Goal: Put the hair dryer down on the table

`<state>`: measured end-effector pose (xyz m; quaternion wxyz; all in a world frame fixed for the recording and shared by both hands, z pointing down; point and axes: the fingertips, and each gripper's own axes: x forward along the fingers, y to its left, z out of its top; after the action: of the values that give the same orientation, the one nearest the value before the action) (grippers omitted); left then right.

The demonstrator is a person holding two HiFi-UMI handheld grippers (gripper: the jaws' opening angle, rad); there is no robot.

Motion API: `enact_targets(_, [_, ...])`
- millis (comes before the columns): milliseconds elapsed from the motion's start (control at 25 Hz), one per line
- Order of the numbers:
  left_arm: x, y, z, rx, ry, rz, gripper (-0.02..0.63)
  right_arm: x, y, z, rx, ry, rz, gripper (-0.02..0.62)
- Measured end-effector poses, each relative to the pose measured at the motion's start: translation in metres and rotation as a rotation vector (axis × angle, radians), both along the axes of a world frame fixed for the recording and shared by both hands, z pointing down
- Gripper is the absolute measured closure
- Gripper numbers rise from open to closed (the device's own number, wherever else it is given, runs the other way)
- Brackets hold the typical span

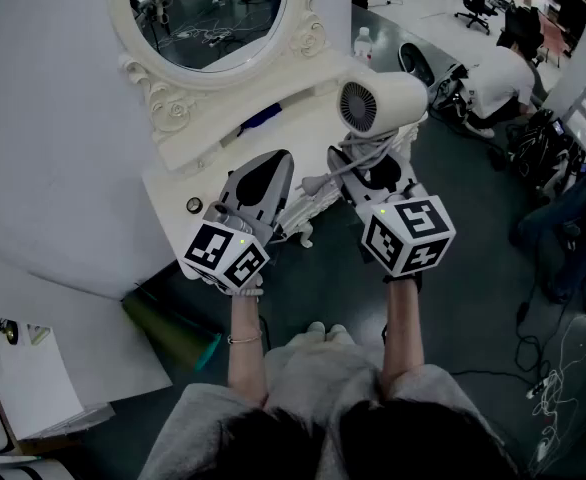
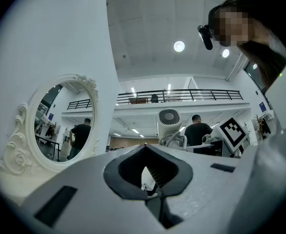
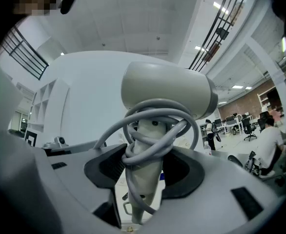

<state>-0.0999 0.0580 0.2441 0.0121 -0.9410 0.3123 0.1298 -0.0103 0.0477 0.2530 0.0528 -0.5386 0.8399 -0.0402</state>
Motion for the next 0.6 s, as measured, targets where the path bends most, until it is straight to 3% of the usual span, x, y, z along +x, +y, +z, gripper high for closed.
enact_targets(600, [0.008,0.014,0.001,-0.005,0.007,-0.018,0.601,0.009,0.012,0.005,-0.012,0.009,-0.009,0.380])
